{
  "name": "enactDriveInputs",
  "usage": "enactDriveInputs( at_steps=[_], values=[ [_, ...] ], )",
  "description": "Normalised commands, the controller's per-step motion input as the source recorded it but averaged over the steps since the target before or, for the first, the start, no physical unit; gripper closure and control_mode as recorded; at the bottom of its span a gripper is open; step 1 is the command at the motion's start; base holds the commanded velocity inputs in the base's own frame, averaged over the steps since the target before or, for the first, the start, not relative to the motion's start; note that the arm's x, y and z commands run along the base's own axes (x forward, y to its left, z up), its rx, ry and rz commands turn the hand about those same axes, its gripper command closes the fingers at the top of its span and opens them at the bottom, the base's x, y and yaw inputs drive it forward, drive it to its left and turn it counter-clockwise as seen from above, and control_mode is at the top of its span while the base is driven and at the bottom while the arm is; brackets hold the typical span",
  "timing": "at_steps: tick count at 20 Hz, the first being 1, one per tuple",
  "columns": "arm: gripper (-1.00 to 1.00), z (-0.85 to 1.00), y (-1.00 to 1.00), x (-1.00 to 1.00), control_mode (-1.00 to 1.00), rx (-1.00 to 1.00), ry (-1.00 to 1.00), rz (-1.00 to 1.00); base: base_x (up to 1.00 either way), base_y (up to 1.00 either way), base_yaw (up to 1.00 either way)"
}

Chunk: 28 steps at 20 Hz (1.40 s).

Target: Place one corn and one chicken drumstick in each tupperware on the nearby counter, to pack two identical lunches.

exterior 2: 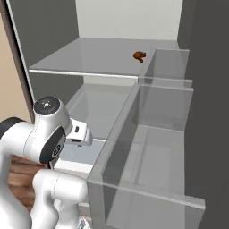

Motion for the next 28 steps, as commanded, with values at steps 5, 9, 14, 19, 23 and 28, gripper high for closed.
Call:
enactDriveInputs(
  at_steps=[5, 9, 14, 19, 23, 28],
  values=[
    [-1.00, 0.00, 0.00, 0.00, 1.00, 0.00, 0.00, 0.00, 0.77, -0.25, 0.00],
    [-1.00, 0.00, 0.00, 0.00, 1.00, 0.00, 0.00, 0.00, 0.42, -0.22, 0.02],
    [-1.00, 0.18, 0.00, -0.02, -1.00, 0.00, -0.02, 0.00, 0.03, 0.00, 0.00],
    [-1.00, 0.66, -0.34, -0.06, -1.00, 0.00, -0.20, -0.06, 0.00, 0.00, 0.00],
    [-1.00, 0.55, -0.35, -0.02, -1.00, 0.00, -0.07, -0.19, 0.00, 0.00, 0.00],
    [-1.00, 0.67, -0.03, 0.00, -1.00, -0.03, 0.02, -0.27, 0.00, 0.00, 0.00]
  ],
)
